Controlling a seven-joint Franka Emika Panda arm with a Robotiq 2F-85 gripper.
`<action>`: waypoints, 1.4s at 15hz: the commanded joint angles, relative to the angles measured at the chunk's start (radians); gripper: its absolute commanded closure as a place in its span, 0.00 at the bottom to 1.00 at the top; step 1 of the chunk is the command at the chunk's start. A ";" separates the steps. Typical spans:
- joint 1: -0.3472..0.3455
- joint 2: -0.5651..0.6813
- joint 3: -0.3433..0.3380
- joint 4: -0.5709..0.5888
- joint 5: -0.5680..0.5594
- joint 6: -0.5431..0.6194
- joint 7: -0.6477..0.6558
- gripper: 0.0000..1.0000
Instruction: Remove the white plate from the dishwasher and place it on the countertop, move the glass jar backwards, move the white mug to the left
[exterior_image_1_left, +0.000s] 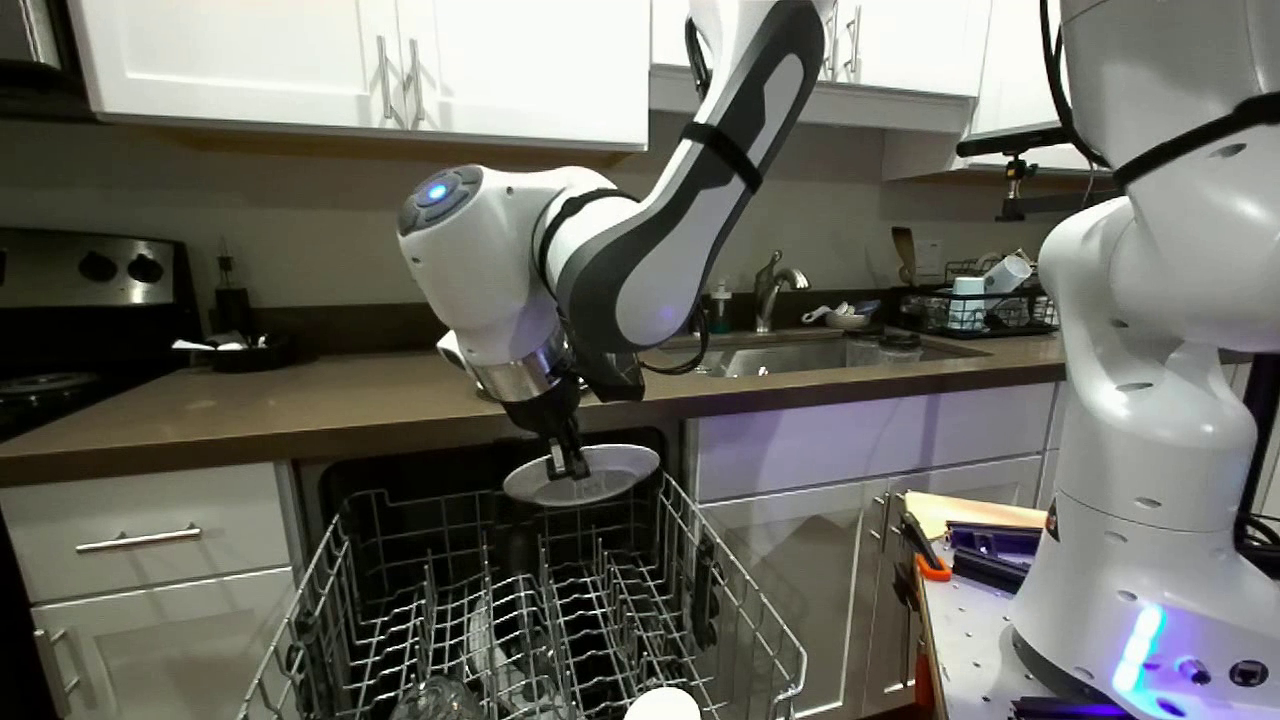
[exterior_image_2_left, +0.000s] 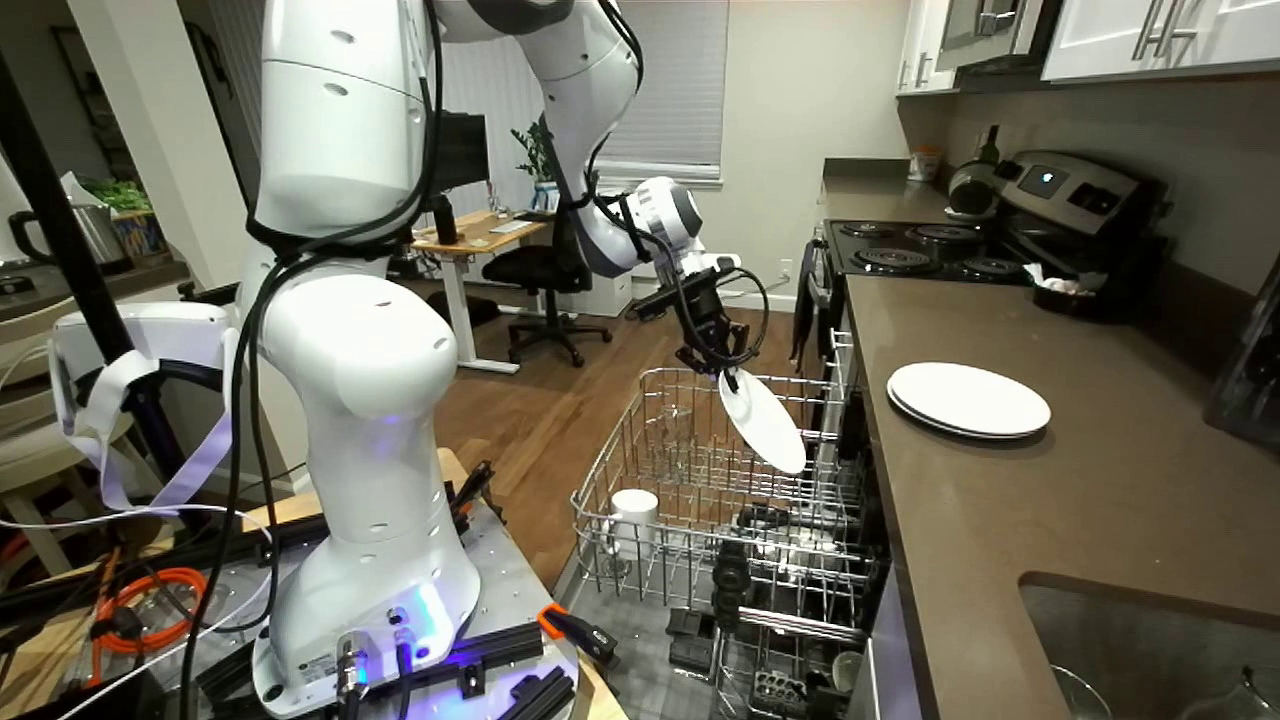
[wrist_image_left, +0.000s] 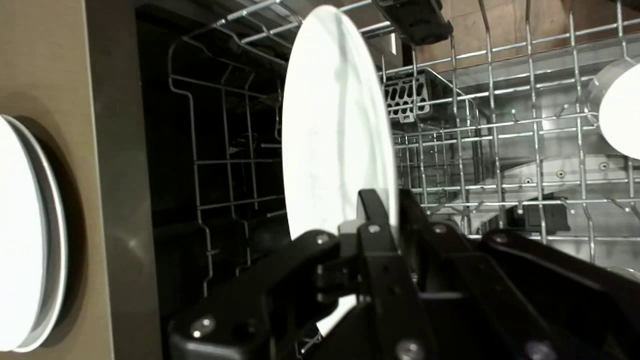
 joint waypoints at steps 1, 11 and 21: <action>0.021 -0.038 0.024 0.014 -0.055 -0.111 0.065 0.96; 0.069 -0.041 0.106 0.084 -0.153 -0.360 0.181 0.96; 0.014 -0.023 0.120 0.080 -0.078 -0.214 0.090 0.89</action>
